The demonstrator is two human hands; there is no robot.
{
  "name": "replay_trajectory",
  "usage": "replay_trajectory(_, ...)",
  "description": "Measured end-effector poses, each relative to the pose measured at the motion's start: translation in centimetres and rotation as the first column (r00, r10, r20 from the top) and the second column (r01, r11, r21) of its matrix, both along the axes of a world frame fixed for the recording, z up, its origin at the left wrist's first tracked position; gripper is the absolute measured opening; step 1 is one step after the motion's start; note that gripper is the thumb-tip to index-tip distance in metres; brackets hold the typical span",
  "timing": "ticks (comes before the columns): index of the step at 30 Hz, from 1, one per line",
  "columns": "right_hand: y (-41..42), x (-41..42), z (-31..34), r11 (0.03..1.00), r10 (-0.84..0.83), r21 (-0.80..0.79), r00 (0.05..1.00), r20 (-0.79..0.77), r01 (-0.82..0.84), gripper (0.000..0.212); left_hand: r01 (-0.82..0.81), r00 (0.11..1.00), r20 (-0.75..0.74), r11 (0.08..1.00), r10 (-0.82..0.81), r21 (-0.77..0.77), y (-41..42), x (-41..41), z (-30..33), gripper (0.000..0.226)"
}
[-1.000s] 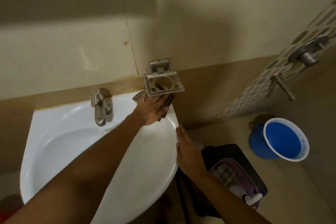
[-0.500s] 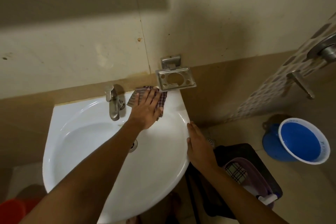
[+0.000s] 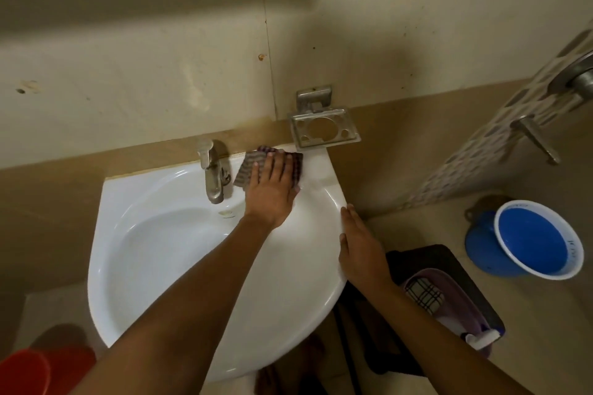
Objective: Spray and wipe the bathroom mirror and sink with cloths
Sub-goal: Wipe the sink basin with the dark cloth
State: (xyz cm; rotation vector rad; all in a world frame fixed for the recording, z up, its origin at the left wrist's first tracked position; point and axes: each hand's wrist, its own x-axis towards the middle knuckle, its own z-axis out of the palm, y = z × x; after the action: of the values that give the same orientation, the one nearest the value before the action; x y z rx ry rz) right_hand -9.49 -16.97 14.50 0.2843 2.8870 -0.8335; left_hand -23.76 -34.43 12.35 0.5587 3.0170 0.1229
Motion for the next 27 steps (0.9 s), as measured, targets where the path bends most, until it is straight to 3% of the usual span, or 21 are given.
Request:
replay_trajectory(3,-0.5,0.1,0.2,0.998,-0.055,-0.041,0.998,-0.005,0.055,0.053,0.105,0.994,0.030,0.992,-0.107,0.062,2.6,-0.3,0.5,0.062)
replay_trajectory(6,-0.8,0.7,0.3,0.966,-0.183,-0.198,0.982,-0.055,0.169,0.046,0.172,0.977,0.096,0.973,-0.188,0.155,5.6,1.1,0.4,0.062)
replay_trajectory(9,-0.6,1.8,0.7,0.924,-0.293,-0.278,0.953,-0.080,0.261,0.040,0.217,0.943,0.173,0.918,-0.286,0.332,7.1,5.4,-0.4,0.070)
replay_trajectory(12,-0.5,3.4,1.3,0.911,-0.352,-0.264,0.931,-0.095,0.317,0.039,0.067,0.880,0.347,0.808,-0.325,0.586,7.4,11.3,-0.7,0.060)
replay_trajectory(14,-0.2,4.6,1.7,0.893,-0.409,-0.243,0.908,-0.086,0.379,0.041,0.064,0.845,0.408,0.823,-0.346,0.564,6.8,14.3,-0.3,0.057)
replay_trajectory(17,0.0,6.7,2.1,0.872,-0.454,-0.245,0.887,-0.085,0.423,0.043,0.228,0.823,0.386,0.865,-0.417,0.447,4.4,17.7,0.9,0.056)
replay_trajectory(21,-0.7,8.2,2.3,0.884,-0.425,-0.249,0.903,-0.070,0.396,0.039,0.238,0.852,0.385,0.918,-0.353,0.317,2.6,20.8,1.4,0.061)
replay_trajectory(24,-1.2,8.3,2.6,0.903,-0.383,-0.245,0.920,-0.083,0.354,0.037,0.096,0.862,0.433,0.925,-0.262,0.368,4.1,19.5,1.0,0.069)
replay_trajectory(27,-0.6,8.2,2.4,0.907,-0.367,-0.255,0.925,-0.095,0.334,0.036,-0.221,0.790,0.608,0.893,-0.072,0.393,7.0,16.0,1.1,0.081)
